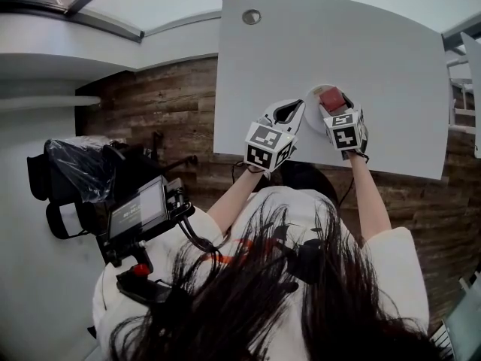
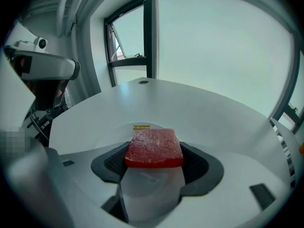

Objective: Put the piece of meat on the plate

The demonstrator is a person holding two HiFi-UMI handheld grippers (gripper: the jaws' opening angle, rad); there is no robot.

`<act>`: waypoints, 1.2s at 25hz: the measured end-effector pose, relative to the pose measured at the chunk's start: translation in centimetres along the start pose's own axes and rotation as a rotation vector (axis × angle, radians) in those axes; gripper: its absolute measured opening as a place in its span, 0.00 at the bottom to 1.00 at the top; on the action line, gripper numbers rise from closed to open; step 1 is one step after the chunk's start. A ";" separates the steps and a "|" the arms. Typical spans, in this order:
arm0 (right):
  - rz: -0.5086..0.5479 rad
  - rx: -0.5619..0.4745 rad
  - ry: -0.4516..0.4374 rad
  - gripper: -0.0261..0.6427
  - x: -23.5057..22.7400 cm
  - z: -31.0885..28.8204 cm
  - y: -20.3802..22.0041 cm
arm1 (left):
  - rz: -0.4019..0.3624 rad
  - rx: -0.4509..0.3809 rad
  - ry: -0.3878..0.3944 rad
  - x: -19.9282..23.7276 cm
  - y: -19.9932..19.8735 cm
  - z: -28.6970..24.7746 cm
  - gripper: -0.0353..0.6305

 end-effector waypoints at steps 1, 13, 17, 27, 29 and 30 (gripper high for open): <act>-0.003 -0.004 0.001 0.49 0.0 0.0 0.0 | 0.001 0.000 -0.002 0.1 0.0 0.0 0.06; -0.021 -0.015 0.003 0.49 -0.9 -0.3 0.1 | 0.024 0.012 -0.042 1.3 0.4 0.4 0.06; -0.029 0.006 0.003 0.49 -0.9 -0.3 0.1 | 0.026 0.012 -0.048 1.5 0.5 0.4 0.06; -0.034 0.025 -0.011 0.49 -1.6 -0.4 0.0 | 0.027 0.015 -0.055 1.8 0.4 0.3 0.06; -0.053 0.028 -0.023 0.52 -1.6 -0.4 0.2 | 0.028 0.014 -0.059 1.9 0.5 0.4 0.06; -0.062 0.030 -0.027 0.53 -1.6 -0.4 0.3 | 0.029 0.014 -0.061 2.0 0.6 0.5 0.06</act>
Point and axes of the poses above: the fingertips, and each gripper's own axes: z backward along the fingers, x to its left, y out of its underside, the point moved 8 cm from there along z, backward along the fingers, and after that the axes turned 14 degrees about -z, right-handed, at the moved point
